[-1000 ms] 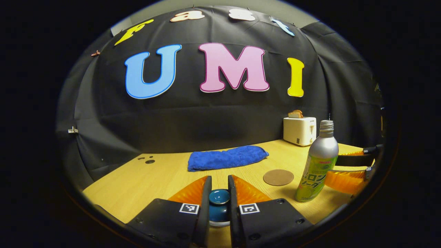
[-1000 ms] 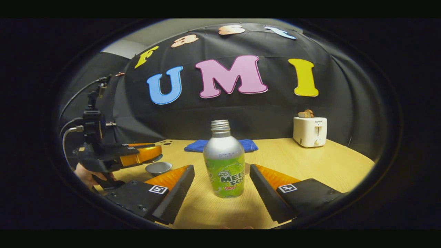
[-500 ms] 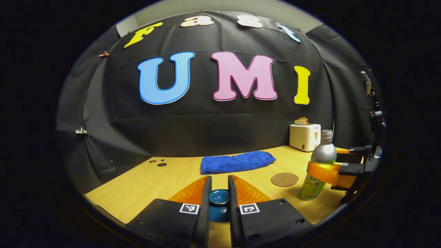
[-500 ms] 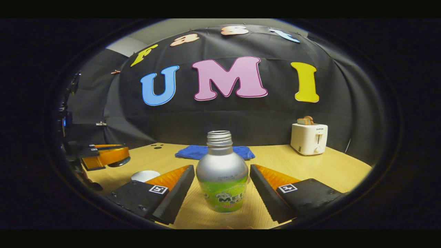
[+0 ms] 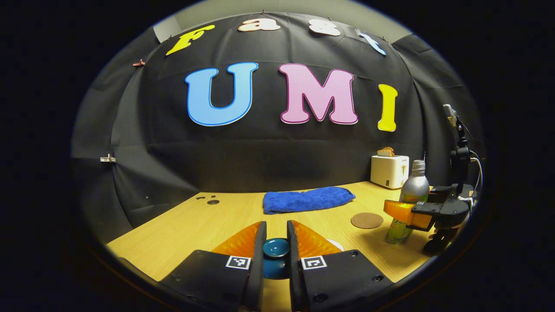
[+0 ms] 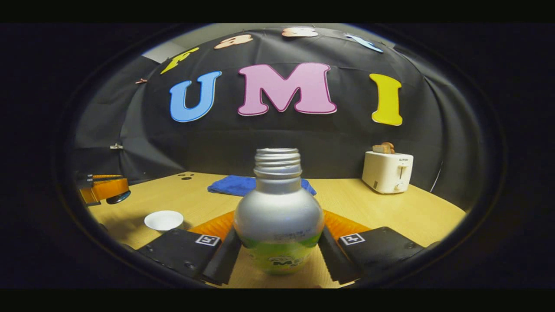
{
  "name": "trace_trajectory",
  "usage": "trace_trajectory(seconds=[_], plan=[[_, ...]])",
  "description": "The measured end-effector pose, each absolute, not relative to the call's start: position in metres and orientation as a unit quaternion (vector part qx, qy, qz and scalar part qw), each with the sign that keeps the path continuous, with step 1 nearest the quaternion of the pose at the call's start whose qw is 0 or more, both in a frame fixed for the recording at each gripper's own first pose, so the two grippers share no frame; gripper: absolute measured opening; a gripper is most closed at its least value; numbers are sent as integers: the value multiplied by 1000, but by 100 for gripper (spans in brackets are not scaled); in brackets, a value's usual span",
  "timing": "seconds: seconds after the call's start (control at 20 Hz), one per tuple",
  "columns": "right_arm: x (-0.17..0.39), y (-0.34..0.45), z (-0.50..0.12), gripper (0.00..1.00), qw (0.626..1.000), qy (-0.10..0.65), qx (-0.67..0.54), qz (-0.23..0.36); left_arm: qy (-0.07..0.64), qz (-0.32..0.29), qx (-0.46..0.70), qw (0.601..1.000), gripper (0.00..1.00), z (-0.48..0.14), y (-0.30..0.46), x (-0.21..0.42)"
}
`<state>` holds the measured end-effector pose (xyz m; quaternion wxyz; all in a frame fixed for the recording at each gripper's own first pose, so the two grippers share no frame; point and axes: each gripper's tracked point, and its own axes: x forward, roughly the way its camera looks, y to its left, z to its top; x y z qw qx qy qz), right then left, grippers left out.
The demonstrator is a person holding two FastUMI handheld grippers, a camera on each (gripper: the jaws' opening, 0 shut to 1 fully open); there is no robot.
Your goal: Open the teacup lid with one hand, grasp the water bottle and pour water into the teacup with the other hand; after pouring, place the water bottle on the coaster and then close the teacup lid.
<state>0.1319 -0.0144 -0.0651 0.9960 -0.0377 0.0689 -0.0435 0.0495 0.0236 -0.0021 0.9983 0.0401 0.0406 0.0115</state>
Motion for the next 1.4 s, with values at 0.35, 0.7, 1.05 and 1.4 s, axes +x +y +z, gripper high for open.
trace_trajectory(seconds=[0.35, 0.7, 1.05, 1.4], plan=[[141, 0, -62, 81, 983, 97, -156, -8, 37, 13, 37, 999, 28, -3, 35, 42], [152, 8, -42, 81, 934, 88, -347, 0, 24, 25, 35, 999, 28, 3, 62, 30], [162, 44, -42, 81, 863, 47, -503, 30, 20, 38, 34, 999, 28, 5, 89, 20], [174, 54, -69, 81, 808, 51, -585, 49, 16, 51, 31, 998, 28, 5, 109, 12]])
